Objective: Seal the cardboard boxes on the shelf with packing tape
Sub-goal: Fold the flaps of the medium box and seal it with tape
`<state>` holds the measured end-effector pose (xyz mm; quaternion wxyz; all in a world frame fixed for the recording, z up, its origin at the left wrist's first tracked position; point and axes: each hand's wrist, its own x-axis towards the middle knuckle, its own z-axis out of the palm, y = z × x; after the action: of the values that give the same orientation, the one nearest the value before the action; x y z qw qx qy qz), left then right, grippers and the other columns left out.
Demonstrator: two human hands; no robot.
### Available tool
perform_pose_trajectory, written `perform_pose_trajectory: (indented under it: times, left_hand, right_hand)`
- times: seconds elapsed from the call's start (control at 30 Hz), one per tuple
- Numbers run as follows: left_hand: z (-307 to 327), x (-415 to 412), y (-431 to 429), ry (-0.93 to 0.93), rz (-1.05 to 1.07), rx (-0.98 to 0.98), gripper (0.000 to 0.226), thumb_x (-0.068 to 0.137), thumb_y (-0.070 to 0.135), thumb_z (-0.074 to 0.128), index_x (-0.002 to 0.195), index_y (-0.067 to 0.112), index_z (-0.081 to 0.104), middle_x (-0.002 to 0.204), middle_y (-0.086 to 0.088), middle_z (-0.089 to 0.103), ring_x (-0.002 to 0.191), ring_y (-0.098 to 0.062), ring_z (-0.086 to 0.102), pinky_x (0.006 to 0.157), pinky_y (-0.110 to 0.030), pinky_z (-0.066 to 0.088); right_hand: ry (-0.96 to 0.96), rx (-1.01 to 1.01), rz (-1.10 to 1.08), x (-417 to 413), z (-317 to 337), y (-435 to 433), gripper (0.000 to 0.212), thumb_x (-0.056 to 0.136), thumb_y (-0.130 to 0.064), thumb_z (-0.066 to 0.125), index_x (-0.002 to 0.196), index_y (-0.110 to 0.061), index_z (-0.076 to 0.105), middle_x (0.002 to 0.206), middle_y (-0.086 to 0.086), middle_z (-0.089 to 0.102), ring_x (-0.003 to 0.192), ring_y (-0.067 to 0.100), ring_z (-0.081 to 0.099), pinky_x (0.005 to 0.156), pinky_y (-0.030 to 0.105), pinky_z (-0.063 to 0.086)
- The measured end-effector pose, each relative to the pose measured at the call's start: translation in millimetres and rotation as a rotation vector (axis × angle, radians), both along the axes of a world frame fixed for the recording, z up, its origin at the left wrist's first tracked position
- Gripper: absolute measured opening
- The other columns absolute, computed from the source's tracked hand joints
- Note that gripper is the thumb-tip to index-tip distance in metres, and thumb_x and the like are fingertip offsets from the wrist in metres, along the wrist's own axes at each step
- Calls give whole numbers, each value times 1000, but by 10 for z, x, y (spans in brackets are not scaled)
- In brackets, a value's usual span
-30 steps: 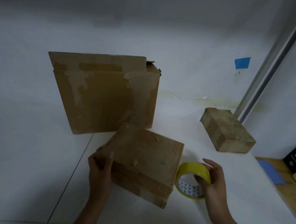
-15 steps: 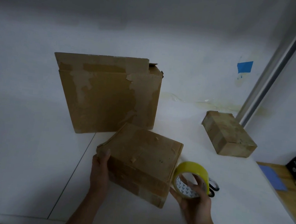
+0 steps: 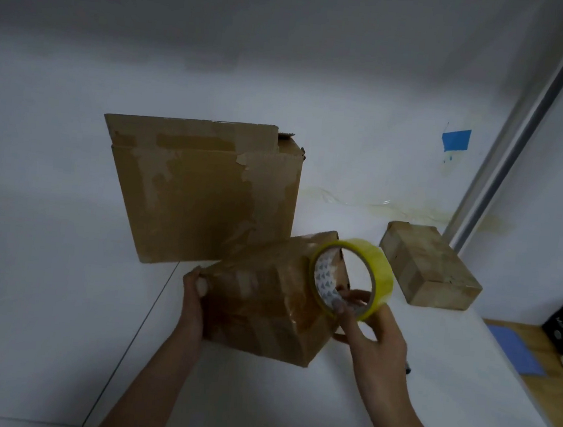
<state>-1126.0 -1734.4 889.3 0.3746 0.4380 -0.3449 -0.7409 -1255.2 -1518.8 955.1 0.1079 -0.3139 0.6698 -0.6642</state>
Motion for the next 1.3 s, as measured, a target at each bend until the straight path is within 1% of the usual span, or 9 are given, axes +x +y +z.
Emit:
perform_pose_trajectory:
  times: [0.17,0.33,0.43,0.5,0.6,0.7,0.8,0.93,1.3]
  left_hand:
    - [1,-122,-113,-33,-155,88,85,62,81,54,126,26,66,131,-15,62,121,-39,57,102,-62,44]
    - [26,-141,-245,-240,-241,88,87,89,80,20,129,13,56,132,-16,58,126,-36,52,110,-52,40]
    - [244,-42,-185,-742,71,-295,70,99,64,17,123,10,55,129,-22,56,118,-39,53,100,-45,41]
    - [579,-40,10,-609,252,-651,64,101,59,25,130,10,53,131,-18,55,121,-34,51,102,-46,41]
    - [954,-36,189,-275,-50,-917,89,75,79,43,148,29,34,144,3,44,124,-9,49,93,-27,47]
    - [990,-23,13,-784,-169,-1207,140,42,103,40,156,25,14,163,0,12,149,-21,14,118,-46,27]
    - [1138,-26,-121,-975,-317,-1257,155,33,102,44,156,13,9,165,-3,10,152,-18,2,123,-49,10]
    - [1238,-51,-363,-994,-361,-1236,121,47,77,81,143,21,33,140,0,47,131,-21,44,111,-47,36]
    - [1168,37,-594,-1114,-450,-1200,110,64,79,70,149,25,28,147,3,39,135,-26,33,110,-40,30]
  right_hand:
    - [308,68,-28,-129,327,-186,44,65,-81,55,85,-42,62,92,-16,67,96,6,58,79,23,46]
    - [173,-3,320,-277,499,-546,35,75,-42,78,105,-29,67,100,-20,72,95,-1,66,76,14,50]
    - [296,25,337,-247,512,-794,30,79,-41,77,104,-28,68,98,-9,72,92,4,67,74,22,53]
    - [386,66,310,-201,493,-993,45,75,-61,71,104,-27,65,96,-4,70,89,13,66,75,40,56]
    - [418,111,259,-201,505,-1250,67,65,-83,58,99,-26,62,86,0,67,80,20,64,72,49,53]
    - [395,168,250,-218,544,-1428,65,59,-82,61,97,-29,62,80,-7,65,77,16,62,75,49,54]
    - [428,259,220,-191,570,-1537,58,62,-79,61,96,-32,58,84,-9,65,83,16,63,79,46,53]
    - [461,364,177,-133,640,-1681,43,76,-67,65,99,-31,56,91,-6,65,93,21,62,84,44,50]
    - [600,392,169,12,924,-1831,32,84,-46,67,88,-15,65,67,-6,56,66,14,54,59,28,41]
